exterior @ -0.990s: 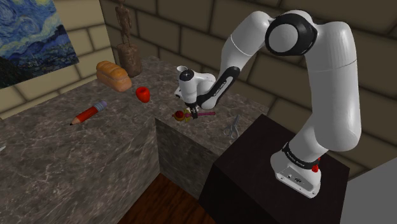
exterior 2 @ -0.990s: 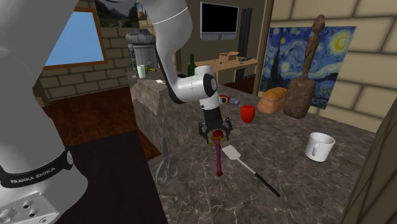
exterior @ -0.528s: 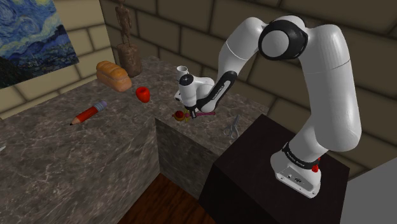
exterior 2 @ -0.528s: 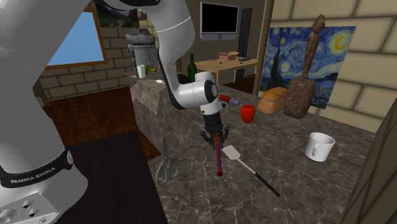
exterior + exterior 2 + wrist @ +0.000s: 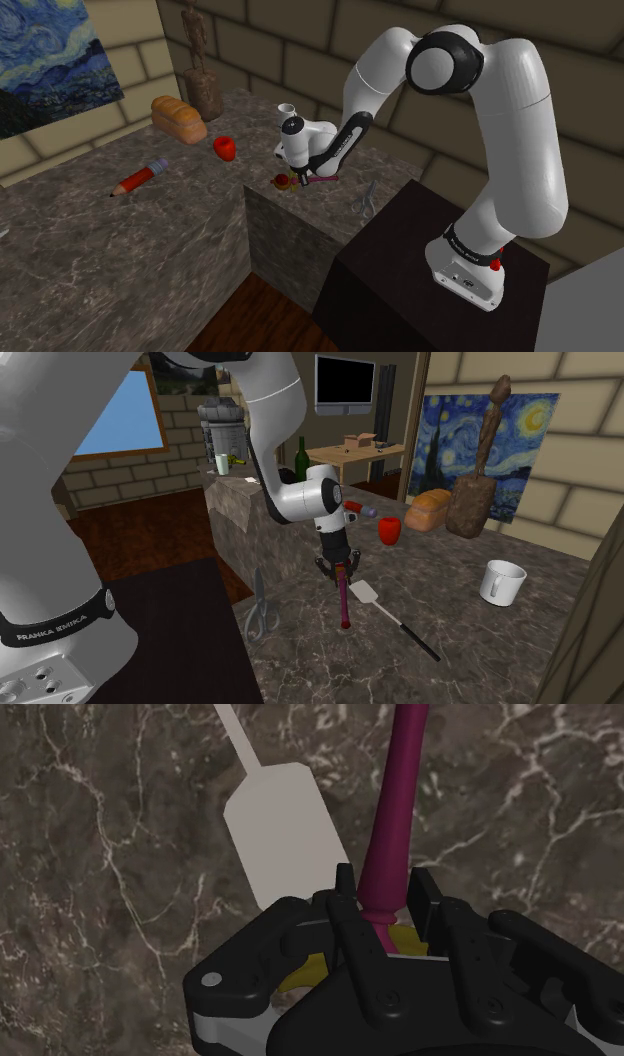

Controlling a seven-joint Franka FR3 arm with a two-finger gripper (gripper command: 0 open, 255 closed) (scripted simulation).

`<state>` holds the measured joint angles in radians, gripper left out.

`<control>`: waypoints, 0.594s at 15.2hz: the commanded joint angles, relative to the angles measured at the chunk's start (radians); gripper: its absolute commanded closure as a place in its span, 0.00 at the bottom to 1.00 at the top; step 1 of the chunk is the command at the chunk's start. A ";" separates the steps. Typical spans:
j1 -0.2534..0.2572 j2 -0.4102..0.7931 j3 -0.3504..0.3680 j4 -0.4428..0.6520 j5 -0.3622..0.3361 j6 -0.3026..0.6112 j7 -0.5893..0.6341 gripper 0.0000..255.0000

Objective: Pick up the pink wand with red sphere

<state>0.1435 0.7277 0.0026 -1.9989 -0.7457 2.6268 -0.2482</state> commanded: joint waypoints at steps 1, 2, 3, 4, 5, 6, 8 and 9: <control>-0.002 -0.014 0.004 -0.008 0.004 -0.007 -0.006 1.00; -0.005 -0.027 0.008 -0.014 0.009 -0.014 -0.012 1.00; -0.008 -0.040 0.012 -0.020 0.013 -0.020 -0.018 1.00; -0.010 -0.053 0.016 -0.026 0.018 -0.027 -0.024 1.00; -0.013 -0.066 0.019 -0.032 0.022 -0.034 -0.030 1.00; -0.016 -0.079 0.023 -0.037 0.027 -0.041 -0.036 1.00; -0.021 -0.105 0.031 -0.048 0.037 -0.055 -0.049 1.00; -0.024 -0.118 0.035 -0.053 0.043 -0.062 -0.055 1.00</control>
<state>0.1202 0.6260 0.0333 -2.0421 -0.7074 2.5717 -0.3003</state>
